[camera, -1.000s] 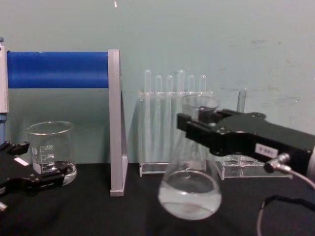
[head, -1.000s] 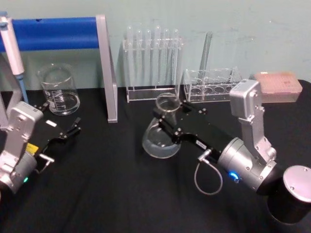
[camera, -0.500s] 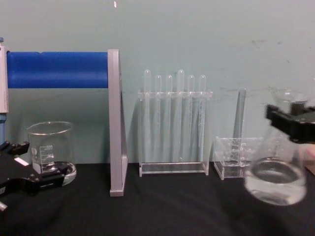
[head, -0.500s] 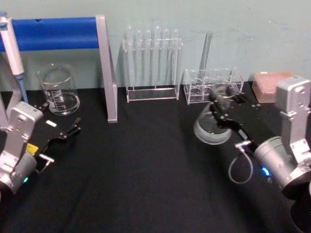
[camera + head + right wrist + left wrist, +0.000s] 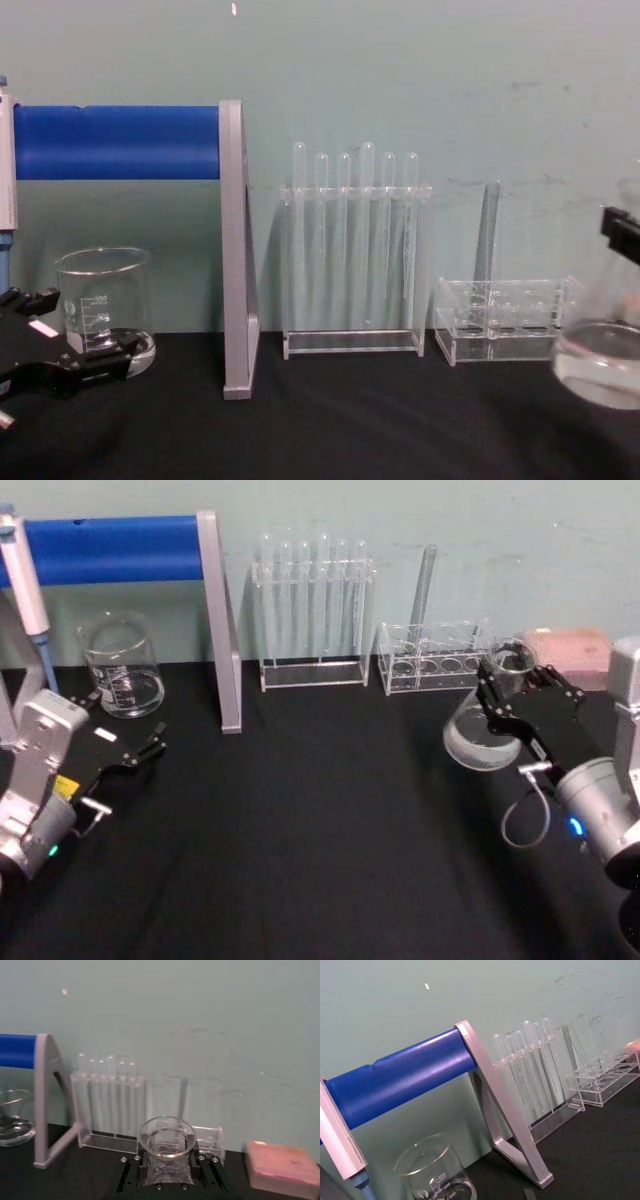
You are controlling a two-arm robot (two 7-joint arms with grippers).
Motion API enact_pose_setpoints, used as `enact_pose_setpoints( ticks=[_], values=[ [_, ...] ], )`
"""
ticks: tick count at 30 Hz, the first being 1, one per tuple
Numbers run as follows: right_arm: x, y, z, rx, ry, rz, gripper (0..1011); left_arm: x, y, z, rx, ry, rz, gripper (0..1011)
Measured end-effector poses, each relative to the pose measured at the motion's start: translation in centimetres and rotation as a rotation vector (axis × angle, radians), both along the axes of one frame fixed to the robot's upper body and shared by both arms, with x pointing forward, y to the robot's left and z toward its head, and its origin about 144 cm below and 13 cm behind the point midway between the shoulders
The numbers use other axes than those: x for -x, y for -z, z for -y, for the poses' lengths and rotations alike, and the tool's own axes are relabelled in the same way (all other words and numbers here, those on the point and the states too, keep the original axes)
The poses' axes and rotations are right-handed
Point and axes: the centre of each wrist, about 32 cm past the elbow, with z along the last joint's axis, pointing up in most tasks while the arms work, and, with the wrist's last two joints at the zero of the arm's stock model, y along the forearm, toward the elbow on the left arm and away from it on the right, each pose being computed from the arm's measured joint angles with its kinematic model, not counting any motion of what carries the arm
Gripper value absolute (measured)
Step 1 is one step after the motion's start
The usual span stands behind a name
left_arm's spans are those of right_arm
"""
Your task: Grasp the erlenmeyer flask with one hand, shake it three times, then place it back.
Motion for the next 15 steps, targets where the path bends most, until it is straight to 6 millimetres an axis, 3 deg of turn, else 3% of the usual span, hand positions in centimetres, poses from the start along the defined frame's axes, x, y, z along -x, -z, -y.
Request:
enact_pose_setpoints(
  ticks=[15],
  values=[
    [-2.4, -0.1, -3.6, 0.020, -0.299, -0.005, 451, 0.0, 0.0, 0.0, 0.000, 0.000, 0.000, 1001]
  ],
)
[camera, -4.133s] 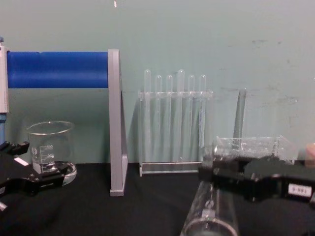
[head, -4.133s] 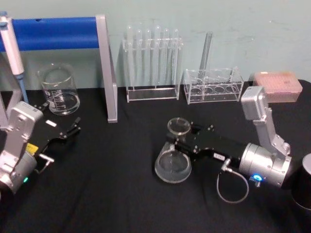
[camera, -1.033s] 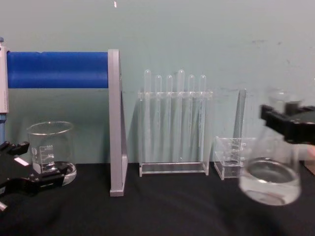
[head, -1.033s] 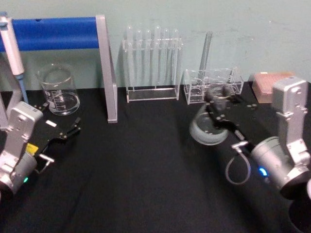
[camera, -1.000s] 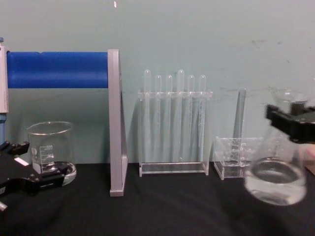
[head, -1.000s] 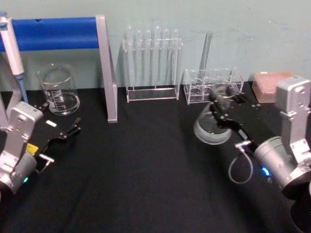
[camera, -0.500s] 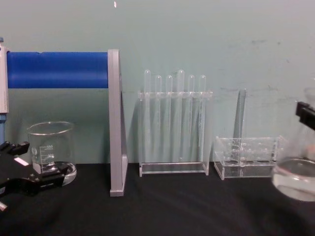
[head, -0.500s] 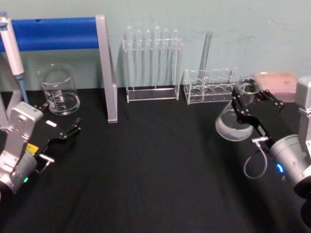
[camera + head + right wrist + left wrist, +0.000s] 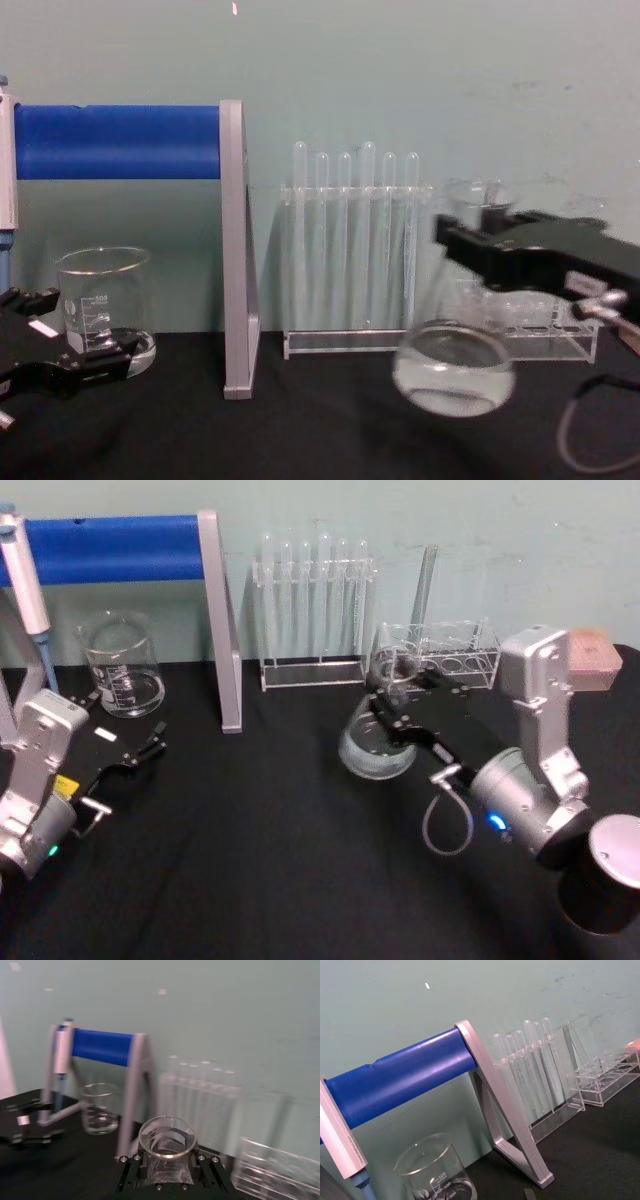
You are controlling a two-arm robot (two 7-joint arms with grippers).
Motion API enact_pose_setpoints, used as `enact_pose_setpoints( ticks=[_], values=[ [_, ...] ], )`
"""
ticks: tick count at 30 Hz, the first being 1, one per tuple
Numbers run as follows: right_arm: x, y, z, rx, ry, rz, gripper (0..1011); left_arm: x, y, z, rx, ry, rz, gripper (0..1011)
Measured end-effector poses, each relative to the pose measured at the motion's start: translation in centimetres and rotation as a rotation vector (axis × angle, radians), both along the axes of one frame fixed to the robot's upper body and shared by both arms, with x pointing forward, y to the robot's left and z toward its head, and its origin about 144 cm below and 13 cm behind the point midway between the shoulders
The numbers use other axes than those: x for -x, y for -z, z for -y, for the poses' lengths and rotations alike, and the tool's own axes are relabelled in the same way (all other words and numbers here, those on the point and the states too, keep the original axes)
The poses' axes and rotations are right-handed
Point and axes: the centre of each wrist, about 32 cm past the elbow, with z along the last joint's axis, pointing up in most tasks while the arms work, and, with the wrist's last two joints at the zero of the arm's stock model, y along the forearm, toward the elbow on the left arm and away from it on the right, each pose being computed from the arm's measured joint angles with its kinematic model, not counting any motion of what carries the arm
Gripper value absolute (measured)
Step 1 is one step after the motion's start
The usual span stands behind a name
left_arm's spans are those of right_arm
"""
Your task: Grasp the erlenmeyer flask with one hand, shake it three times, then place it back.
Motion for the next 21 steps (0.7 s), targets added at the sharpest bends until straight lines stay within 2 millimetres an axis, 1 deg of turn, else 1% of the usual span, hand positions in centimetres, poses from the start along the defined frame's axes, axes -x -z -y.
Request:
enact_pose_setpoints(
  ticks=[3, 11, 15, 21],
  values=[
    [-0.4, 0.1, -1.1, 0.007, -0.087, -0.004, 452, 0.0, 0.0, 0.0, 0.000, 0.000, 0.000, 1001],
    [-0.8, 0.1, -2.7, 0.009, -0.208, -0.006, 452, 0.0, 0.0, 0.0, 0.000, 0.000, 0.000, 1001],
    [-0.8, 0.1, -2.8, 0.009, -0.216, -0.005, 452, 0.0, 0.0, 0.0, 0.000, 0.000, 0.000, 1001],
    [-0.6, 0.0, -2.1, 0.005, -0.162, 0.002, 451, 0.0, 0.0, 0.0, 0.000, 0.000, 0.000, 1001]
  ],
)
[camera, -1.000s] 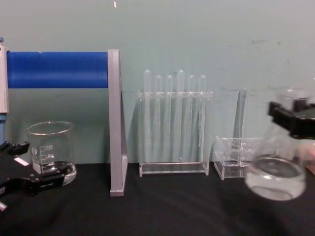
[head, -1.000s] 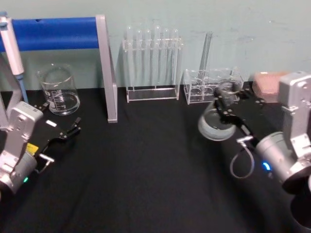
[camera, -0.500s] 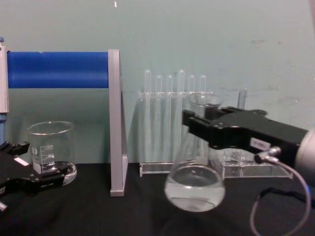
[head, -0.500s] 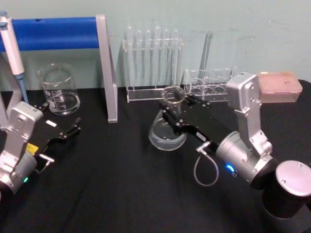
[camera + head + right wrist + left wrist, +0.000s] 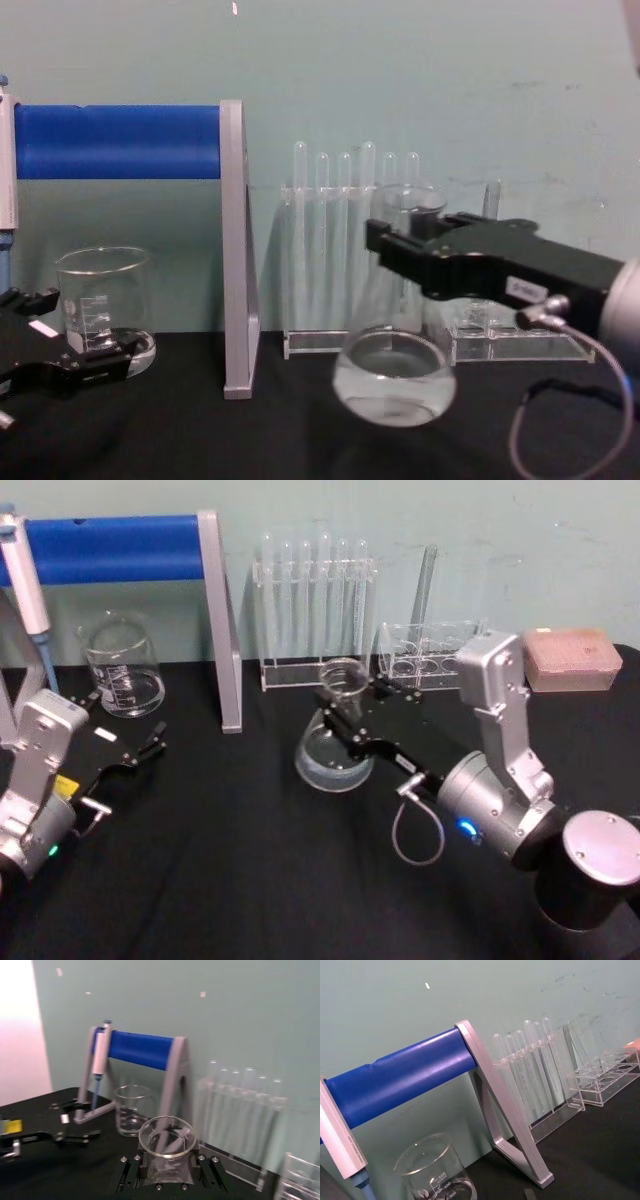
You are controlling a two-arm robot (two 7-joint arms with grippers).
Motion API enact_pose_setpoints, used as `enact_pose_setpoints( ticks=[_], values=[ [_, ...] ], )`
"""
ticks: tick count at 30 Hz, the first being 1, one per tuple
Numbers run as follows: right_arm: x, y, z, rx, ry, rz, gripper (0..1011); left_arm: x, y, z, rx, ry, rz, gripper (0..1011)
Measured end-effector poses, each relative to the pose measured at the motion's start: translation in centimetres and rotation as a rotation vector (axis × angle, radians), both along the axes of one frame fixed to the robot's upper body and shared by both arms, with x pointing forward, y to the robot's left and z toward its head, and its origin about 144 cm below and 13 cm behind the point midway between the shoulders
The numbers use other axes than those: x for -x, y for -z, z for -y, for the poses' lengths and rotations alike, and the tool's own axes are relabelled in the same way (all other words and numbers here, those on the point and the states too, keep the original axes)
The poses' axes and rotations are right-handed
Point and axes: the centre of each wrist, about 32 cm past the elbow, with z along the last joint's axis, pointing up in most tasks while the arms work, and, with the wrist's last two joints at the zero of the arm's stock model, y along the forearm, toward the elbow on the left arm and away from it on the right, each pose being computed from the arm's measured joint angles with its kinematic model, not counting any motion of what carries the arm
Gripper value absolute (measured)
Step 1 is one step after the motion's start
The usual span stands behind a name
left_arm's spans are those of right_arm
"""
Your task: Grasp the erlenmeyer flask with one hand, shake it three times, then place it back.
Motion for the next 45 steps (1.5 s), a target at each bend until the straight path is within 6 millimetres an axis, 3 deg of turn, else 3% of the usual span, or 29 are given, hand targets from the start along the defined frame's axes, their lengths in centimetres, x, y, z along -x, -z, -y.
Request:
enact_pose_setpoints(
  ticks=[19, 25, 36, 45],
  values=[
    [2.6, -0.1, 5.7, -0.010, 0.420, 0.032, 452, 0.0, 0.0, 0.0, 0.000, 0.000, 0.000, 1001],
    [3.1, 0.0, 6.7, -0.008, 0.487, 0.026, 452, 0.0, 0.0, 0.0, 0.000, 0.000, 0.000, 1001],
    [2.2, 0.2, 6.4, -0.004, 0.456, 0.014, 451, 0.0, 0.0, 0.0, 0.000, 0.000, 0.000, 1001],
    [0.1, 0.4, 3.8, 0.009, 0.249, 0.000, 451, 0.0, 0.0, 0.0, 0.000, 0.000, 0.000, 1001]
  ],
)
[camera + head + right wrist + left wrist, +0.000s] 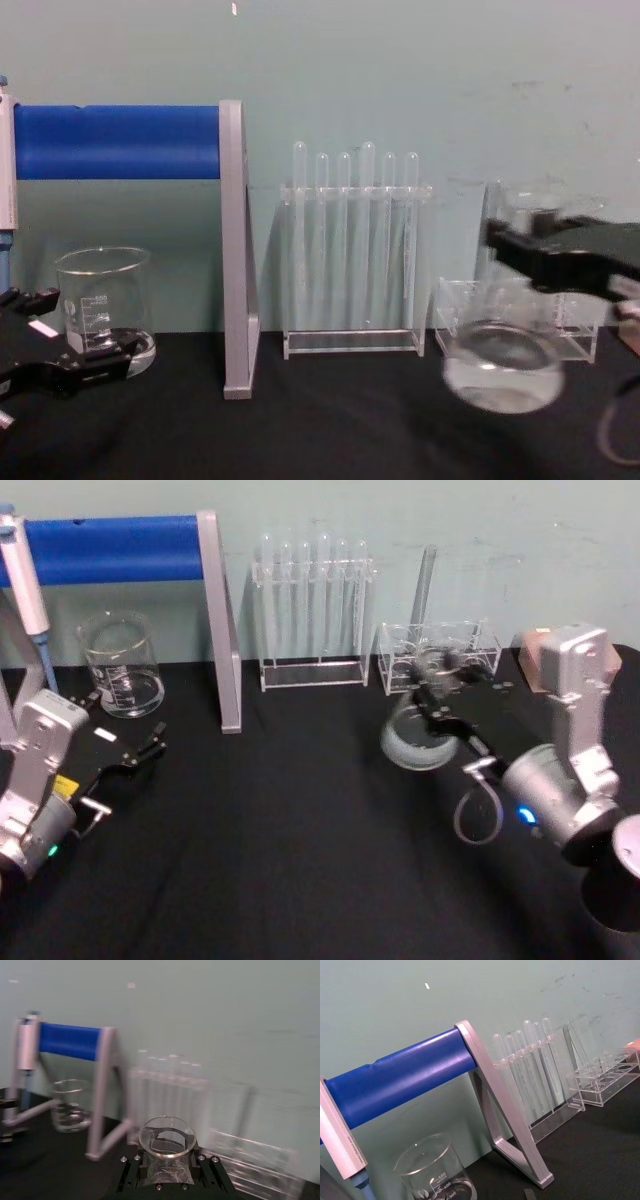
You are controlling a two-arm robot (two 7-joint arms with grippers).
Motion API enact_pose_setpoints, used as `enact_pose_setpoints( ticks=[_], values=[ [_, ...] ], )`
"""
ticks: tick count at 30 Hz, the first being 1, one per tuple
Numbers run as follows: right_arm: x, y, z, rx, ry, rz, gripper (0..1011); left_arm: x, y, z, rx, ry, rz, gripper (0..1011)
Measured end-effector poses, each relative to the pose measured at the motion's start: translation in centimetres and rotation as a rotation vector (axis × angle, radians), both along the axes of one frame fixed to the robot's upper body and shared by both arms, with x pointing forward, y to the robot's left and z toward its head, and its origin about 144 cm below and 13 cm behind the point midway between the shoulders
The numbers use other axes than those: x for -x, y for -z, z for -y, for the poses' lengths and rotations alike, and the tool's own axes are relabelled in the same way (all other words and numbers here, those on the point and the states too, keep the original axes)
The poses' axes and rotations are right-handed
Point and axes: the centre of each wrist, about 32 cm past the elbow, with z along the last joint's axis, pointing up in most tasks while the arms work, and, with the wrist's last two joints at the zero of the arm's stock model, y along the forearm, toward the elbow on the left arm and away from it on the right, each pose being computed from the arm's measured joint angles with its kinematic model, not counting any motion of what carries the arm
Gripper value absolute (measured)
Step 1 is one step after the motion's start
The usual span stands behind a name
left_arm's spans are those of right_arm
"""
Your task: Grasp the erlenmeyer flask with one hand, shake it three times, then place it back.
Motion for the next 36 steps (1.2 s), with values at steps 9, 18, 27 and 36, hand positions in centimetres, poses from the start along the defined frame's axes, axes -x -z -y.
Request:
enact_pose_setpoints(
  ticks=[9, 18, 27, 36],
  values=[
    [-1.8, 0.0, -2.8, 0.005, -0.212, -0.005, 451, 0.0, 0.0, 0.0, 0.000, 0.000, 0.000, 1001],
    [-2.5, 0.0, -3.4, -0.002, -0.269, -0.004, 452, 0.0, 0.0, 0.0, 0.000, 0.000, 0.000, 1001],
    [-2.2, 0.0, -1.8, -0.014, -0.147, 0.005, 452, 0.0, 0.0, 0.0, 0.000, 0.000, 0.000, 1001],
    [-0.3, 0.0, 1.4, -0.014, 0.086, 0.008, 451, 0.0, 0.0, 0.0, 0.000, 0.000, 0.000, 1001]
  ],
)
